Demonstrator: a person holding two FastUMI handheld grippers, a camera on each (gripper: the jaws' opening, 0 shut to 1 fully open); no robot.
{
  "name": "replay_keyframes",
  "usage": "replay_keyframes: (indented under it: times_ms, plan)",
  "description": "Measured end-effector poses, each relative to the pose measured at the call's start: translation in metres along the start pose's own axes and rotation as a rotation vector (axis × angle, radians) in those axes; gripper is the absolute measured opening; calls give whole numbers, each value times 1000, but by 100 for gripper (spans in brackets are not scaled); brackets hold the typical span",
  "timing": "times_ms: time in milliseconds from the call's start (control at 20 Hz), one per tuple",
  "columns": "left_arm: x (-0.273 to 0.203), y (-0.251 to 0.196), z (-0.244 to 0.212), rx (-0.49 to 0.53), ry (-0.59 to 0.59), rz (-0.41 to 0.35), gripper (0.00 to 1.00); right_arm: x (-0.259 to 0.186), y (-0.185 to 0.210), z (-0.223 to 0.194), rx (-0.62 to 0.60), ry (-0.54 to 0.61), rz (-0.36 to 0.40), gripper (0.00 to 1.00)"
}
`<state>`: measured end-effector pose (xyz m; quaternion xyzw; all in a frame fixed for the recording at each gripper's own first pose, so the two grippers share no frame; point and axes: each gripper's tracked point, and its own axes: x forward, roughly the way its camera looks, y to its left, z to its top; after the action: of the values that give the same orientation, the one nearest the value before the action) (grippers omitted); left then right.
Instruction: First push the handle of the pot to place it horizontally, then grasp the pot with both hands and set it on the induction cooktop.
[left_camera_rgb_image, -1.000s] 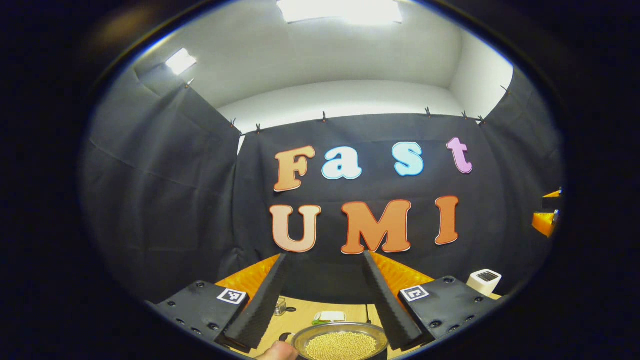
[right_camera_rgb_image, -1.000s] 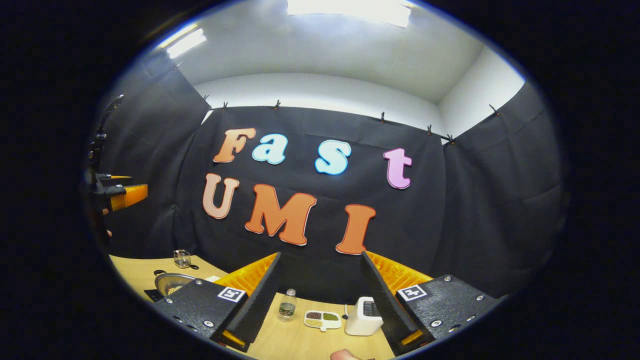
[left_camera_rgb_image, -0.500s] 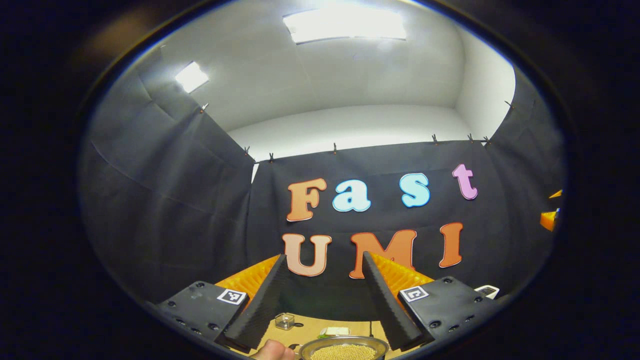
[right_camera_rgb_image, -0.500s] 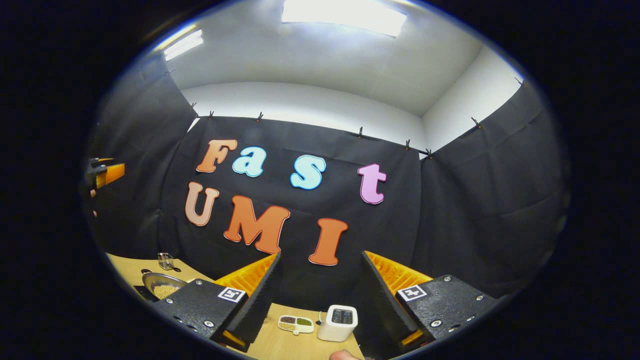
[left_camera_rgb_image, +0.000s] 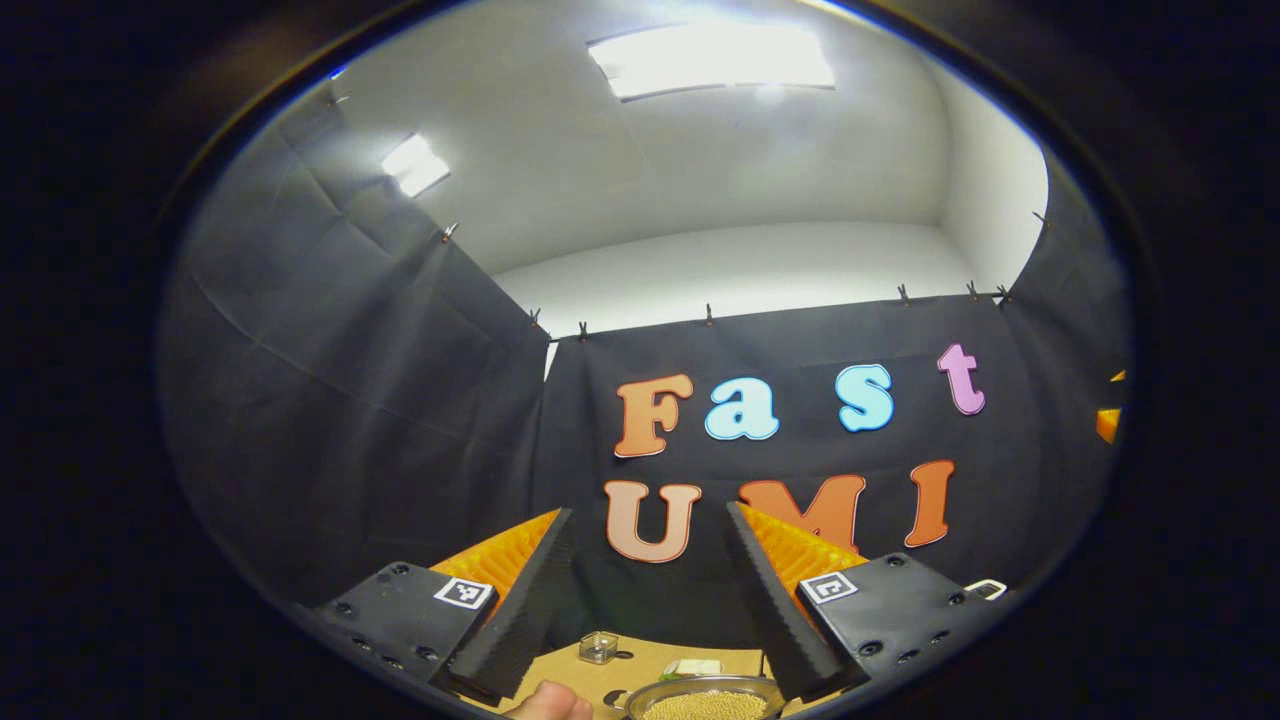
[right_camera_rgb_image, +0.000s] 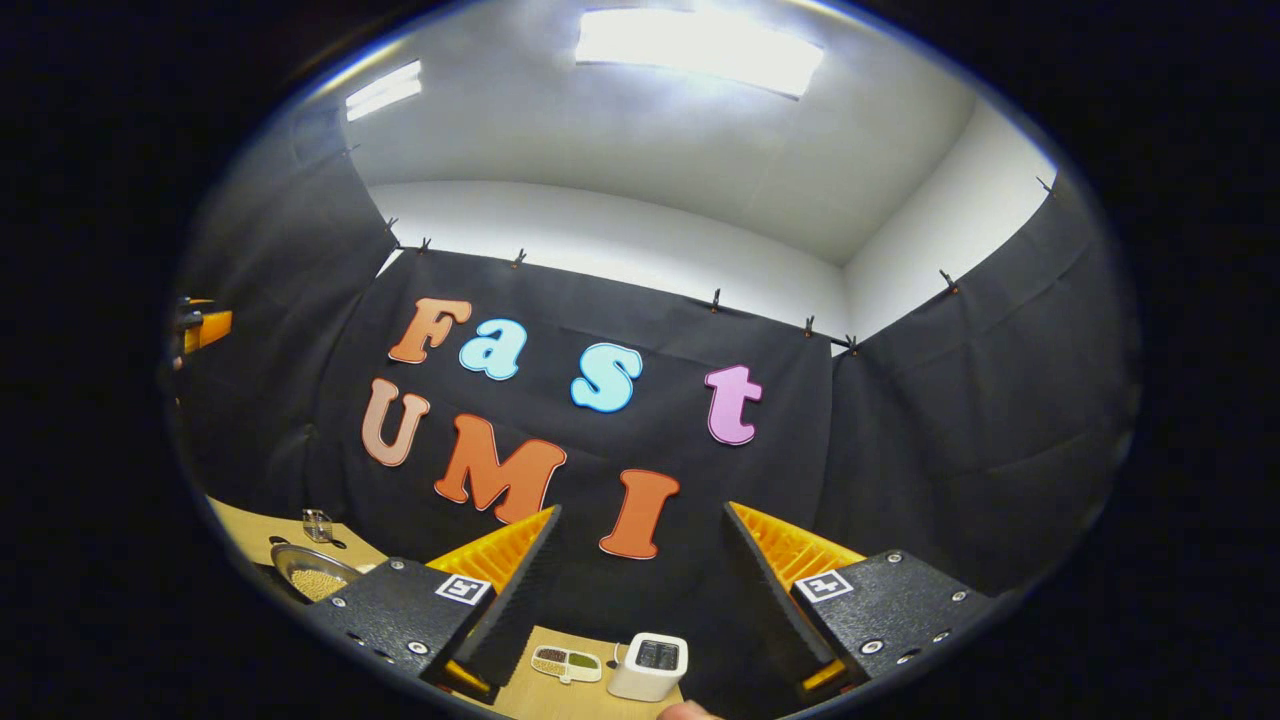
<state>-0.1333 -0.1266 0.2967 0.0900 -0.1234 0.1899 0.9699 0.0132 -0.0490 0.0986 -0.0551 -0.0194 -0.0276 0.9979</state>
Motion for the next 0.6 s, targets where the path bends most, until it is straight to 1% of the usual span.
replay_keyframes:
  times_ms: [50,150,300,350,400,450,500,550,600]
  plan:
    - [-1,0,3,-1,-1,-1,100,-3,5,1,9,-1,15,95]
    - [-2,-2,3,-2,4,-8,100,-8,11,0,24,-3,35,95]
    - [-4,-10,-2,-13,30,-39,100,-10,18,3,24,-24,48,95]
    - [-4,-14,-2,-12,37,-48,96,-12,24,4,19,-30,63,95]
    - [-2,-15,-4,-12,44,-52,96,-14,29,4,19,-32,74,95]
    - [-3,-17,-6,-14,48,-57,100,-17,31,5,18,-35,79,97]
    - [-2,-19,-6,-20,50,-60,92,-17,30,7,18,-39,77,95]
    - [-3,-21,-4,-26,52,-64,100,-19,29,9,18,-45,76,95]
    - [-4,-23,-6,-31,55,-70,97,-20,31,11,22,-52,82,95]
